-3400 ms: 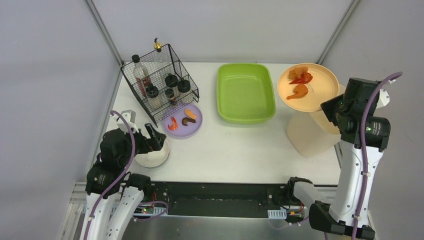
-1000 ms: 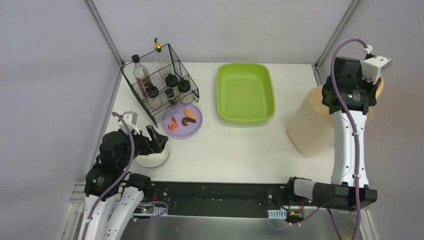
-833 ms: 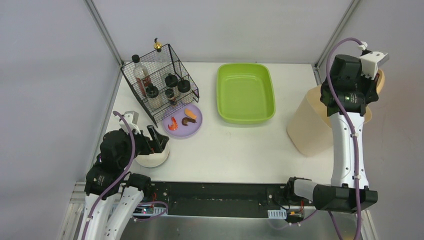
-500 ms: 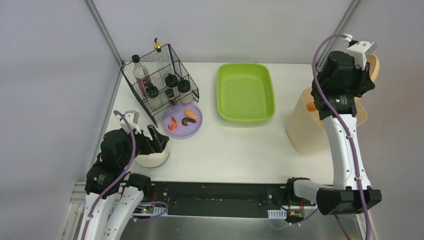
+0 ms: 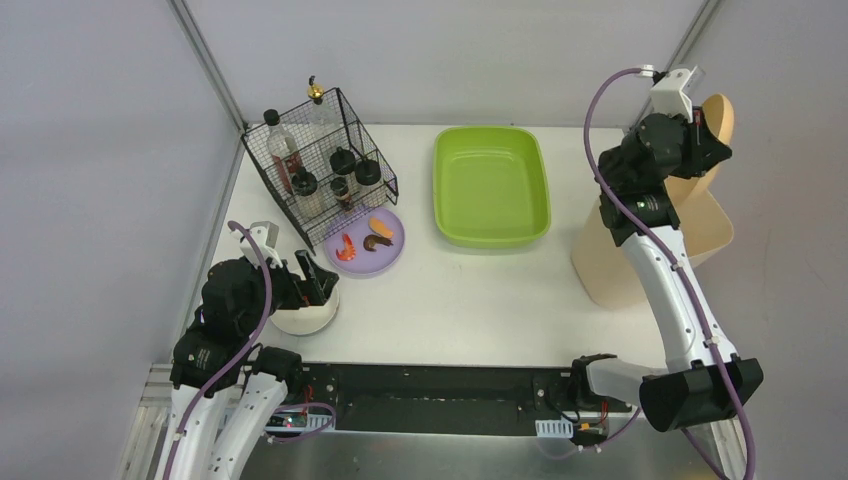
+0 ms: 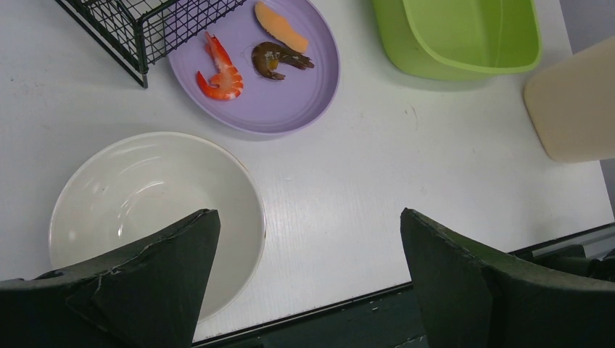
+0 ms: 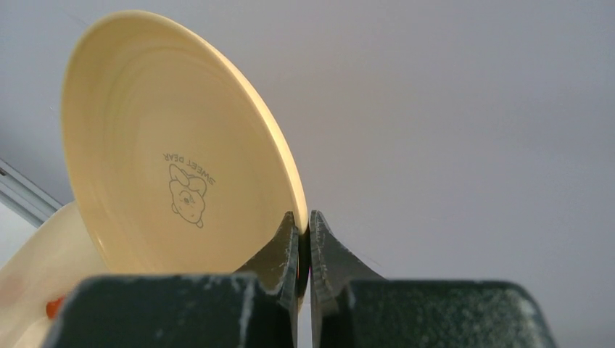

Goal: Clear the kitchen counter

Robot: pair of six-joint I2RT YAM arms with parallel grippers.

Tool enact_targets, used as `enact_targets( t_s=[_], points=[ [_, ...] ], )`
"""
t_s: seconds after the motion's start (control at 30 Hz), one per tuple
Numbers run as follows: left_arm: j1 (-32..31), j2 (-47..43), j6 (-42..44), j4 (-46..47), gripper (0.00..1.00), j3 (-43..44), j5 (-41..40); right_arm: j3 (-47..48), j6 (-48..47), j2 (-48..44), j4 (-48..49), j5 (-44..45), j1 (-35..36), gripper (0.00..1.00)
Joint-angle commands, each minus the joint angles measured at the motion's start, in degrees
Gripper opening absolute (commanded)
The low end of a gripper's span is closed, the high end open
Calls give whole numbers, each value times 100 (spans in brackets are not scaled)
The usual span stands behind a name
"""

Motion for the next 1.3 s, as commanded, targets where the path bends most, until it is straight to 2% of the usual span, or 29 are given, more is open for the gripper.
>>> enact_targets(
  t_s=[0.0, 0.07, 0.2, 0.3, 0.37, 0.6, 0.77, 0.9, 1.0, 1.27],
  points=[
    [-56, -1, -15, 181, 100, -19, 104, -49, -1138, -83, 1404, 14, 220, 0],
    [-64, 0, -15, 181, 100, -17, 100, -158, -1443, -121, 1672, -90, 404, 0],
    [-74, 8, -15, 181, 100, -15, 116, -123, -2613, 16, 2988, -204, 699, 0],
    [-74, 26, -15, 181, 100, -21, 112, 313, -2713, 129, 3127, -126, 969, 0],
    [-74, 38, -13, 180, 100, -26, 102, 740, -1981, 123, 2316, -10, 1168, 0],
    [-74, 75, -10, 181, 100, -28, 101, 2285, -1981, 217, -1641, -10, 1698, 0],
    [-74, 147, -6, 188, 100, -33, 104, 2452, -1981, 449, -2229, -10, 2170, 0],
    [-74, 211, -11, 190, 100, -38, 93, 3285, -1981, 745, -4181, -10, 2374, 0],
    [-73, 252, -6, 190, 100, -44, 94, 3765, -1981, 1026, -4987, -10, 2378, 0],
    [-74, 361, -6, 207, 100, -55, 93, 4502, -1981, 1687, -5686, -10, 2373, 0]
  ],
)
